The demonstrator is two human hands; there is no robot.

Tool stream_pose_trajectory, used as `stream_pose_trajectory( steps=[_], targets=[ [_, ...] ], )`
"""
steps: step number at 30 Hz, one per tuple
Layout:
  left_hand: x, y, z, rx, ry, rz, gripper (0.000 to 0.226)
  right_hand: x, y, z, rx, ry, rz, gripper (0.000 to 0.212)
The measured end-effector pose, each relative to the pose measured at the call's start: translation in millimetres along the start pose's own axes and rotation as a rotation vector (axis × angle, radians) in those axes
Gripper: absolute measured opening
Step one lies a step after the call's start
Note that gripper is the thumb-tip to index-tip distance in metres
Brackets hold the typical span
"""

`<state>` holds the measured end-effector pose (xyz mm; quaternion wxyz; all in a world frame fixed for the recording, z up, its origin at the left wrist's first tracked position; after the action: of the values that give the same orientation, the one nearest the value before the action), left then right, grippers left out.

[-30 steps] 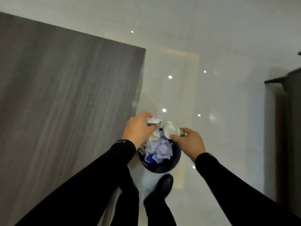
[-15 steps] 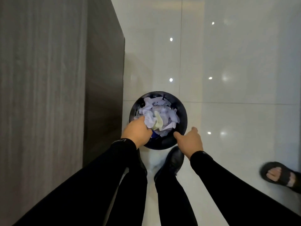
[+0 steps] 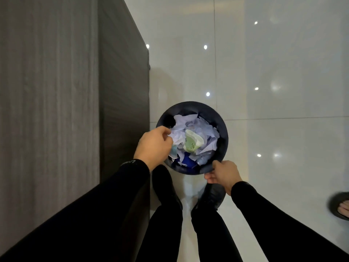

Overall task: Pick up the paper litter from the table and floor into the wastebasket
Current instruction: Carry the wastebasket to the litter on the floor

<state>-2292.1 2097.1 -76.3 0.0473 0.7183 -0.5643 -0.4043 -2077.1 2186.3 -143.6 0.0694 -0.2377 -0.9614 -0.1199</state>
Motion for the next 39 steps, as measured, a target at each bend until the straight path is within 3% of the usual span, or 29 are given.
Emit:
stream_pose_trajectory(
  steps=[9, 16, 19, 26, 29, 32, 39],
  targets=[
    [-110.2, 108.0, -66.5, -0.177, -0.19, -0.062, 0.025, 57.9, 77.5, -148.2, -0.072, 0.107, 0.106, 0.029],
    [-247.0, 239.6, -164.2, -0.296, -0.316, -0.216, 0.019, 181.0, 158.8, -327.9, -0.136, 0.34, 0.118, 0.02],
    [-293.3, 290.3, -198.4, -0.32, -0.349, -0.302, 0.013, 229.5, 186.8, -392.2, -0.14, 0.431, 0.136, 0.028],
    [-371.0, 389.1, -262.6, -0.389, -0.397, -0.521, 0.013, 341.9, 238.0, -527.4, -0.089, 0.653, 0.206, 0.027],
    [-389.3, 424.4, -269.5, -0.432, -0.422, -0.581, 0.013, 388.0, 249.9, -561.4, -0.066, 0.715, 0.196, 0.02],
    [-401.6, 457.5, -261.1, -0.491, -0.439, -0.621, 0.015, 438.7, 254.3, -577.1, -0.049, 0.768, 0.169, 0.027],
    [-423.5, 534.5, -193.2, -0.63, -0.472, -0.706, 0.012, 583.6, 231.0, -570.1, 0.011, 0.817, 0.053, 0.028]
  ],
)
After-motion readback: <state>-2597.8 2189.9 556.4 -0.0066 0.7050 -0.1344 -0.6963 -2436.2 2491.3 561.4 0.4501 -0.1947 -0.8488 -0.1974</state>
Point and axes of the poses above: each hand's wrist, its own z-axis towards the middle knuckle, its own y-axis out of the back of the hand, x = y × z, the point moved 8 cm from there along z, towards the middle knuckle, and after that the axes turned 13 degrees about -z, right-handed, at the moved point
